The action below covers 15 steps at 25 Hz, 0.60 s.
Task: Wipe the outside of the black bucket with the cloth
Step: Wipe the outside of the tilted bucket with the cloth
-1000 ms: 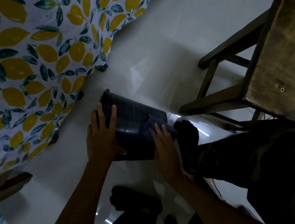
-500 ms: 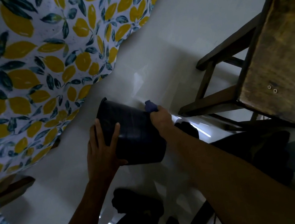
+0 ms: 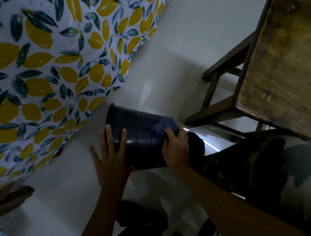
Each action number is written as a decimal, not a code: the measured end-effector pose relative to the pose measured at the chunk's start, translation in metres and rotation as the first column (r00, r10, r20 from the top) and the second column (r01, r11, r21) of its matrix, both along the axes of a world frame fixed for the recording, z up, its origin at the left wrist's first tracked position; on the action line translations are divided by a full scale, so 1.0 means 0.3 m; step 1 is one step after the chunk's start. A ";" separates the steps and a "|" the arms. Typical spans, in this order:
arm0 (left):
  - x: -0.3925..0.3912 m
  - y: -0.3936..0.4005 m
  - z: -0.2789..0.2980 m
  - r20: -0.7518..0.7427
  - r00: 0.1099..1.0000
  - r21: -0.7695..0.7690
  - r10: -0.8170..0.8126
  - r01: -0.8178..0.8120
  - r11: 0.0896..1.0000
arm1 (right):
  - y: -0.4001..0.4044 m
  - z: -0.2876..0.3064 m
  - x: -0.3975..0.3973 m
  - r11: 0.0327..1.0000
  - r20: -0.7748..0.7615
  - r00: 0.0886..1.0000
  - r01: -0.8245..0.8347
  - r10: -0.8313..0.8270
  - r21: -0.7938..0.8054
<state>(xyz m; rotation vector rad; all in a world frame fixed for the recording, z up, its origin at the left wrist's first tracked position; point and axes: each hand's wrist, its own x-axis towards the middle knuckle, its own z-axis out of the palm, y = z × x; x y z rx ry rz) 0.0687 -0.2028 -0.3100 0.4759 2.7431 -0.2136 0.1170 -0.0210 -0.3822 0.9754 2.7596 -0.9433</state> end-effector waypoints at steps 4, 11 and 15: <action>-0.015 0.002 -0.024 0.048 0.998 -0.062 -0.029 0.032 0.998 | -0.021 0.009 0.068 0.945 -0.020 0.947 -0.317 0.319 0.082; -0.028 -0.016 -0.053 0.076 0.995 -0.052 -0.068 0.072 0.996 | -0.078 -0.058 -0.222 0.917 0.130 0.908 -0.395 0.399 -0.058; -0.040 -0.012 -0.058 0.062 0.994 -0.056 -0.085 0.089 0.994 | -0.073 -0.088 -0.391 0.925 0.174 0.912 -0.345 0.371 -0.162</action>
